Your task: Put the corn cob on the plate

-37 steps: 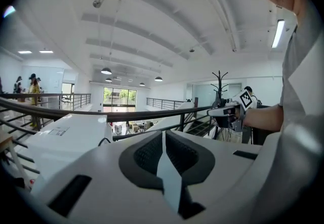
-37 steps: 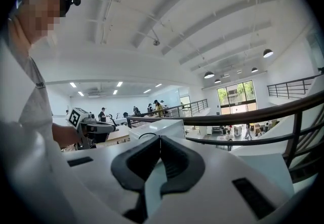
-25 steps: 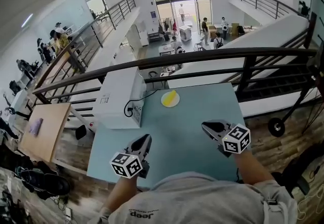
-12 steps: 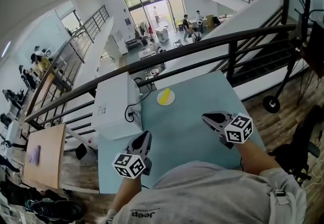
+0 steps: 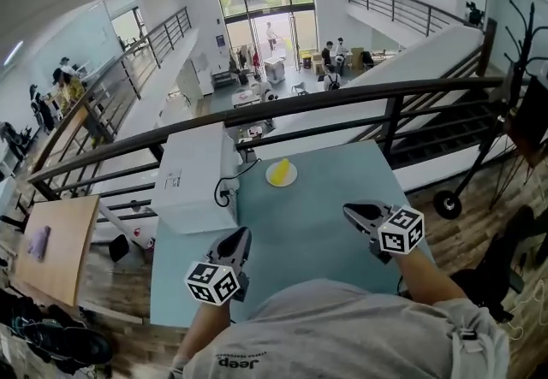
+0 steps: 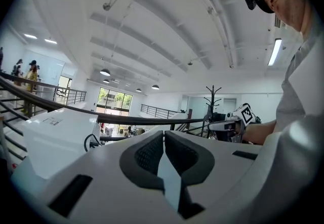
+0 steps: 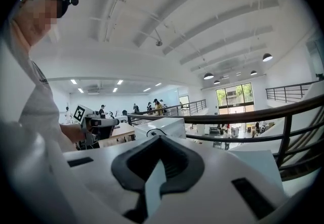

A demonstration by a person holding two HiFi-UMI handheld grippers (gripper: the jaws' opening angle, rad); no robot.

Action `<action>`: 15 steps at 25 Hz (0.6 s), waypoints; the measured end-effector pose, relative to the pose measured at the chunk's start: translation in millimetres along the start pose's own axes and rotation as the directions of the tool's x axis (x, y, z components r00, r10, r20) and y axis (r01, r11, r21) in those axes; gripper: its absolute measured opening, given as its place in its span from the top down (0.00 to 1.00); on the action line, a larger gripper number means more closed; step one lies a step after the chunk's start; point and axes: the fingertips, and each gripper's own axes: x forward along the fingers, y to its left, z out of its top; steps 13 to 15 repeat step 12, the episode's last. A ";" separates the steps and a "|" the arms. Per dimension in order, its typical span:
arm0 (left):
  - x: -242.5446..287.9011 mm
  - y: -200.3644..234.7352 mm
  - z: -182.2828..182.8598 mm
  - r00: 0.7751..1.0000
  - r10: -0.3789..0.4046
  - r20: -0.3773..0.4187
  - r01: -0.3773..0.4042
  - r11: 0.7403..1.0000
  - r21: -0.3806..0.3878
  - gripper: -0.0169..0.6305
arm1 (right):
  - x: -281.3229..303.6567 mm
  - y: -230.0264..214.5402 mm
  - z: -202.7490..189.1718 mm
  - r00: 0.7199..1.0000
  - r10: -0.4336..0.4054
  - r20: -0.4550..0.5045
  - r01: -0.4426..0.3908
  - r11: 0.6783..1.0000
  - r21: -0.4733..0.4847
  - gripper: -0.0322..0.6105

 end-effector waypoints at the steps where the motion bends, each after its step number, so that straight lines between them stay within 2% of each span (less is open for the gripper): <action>1: -1.6 0.1 -0.8 1.000 0.006 0.004 -0.006 1.000 -0.005 0.93 | -0.3 0.5 -0.4 1.000 0.004 -0.003 -0.004 1.000 -0.003 0.93; 7: -6.7 -7.1 -5.8 1.000 0.029 0.005 -0.029 0.999 -0.017 0.93 | -0.8 3.7 3.4 0.999 0.039 -0.010 -0.040 0.999 -0.030 0.93; 15: -11.1 -9.1 -8.8 0.999 0.050 0.005 -0.050 0.999 -0.019 0.93 | -1.8 3.1 -2.1 0.998 0.062 -0.020 -0.062 0.998 -0.021 0.93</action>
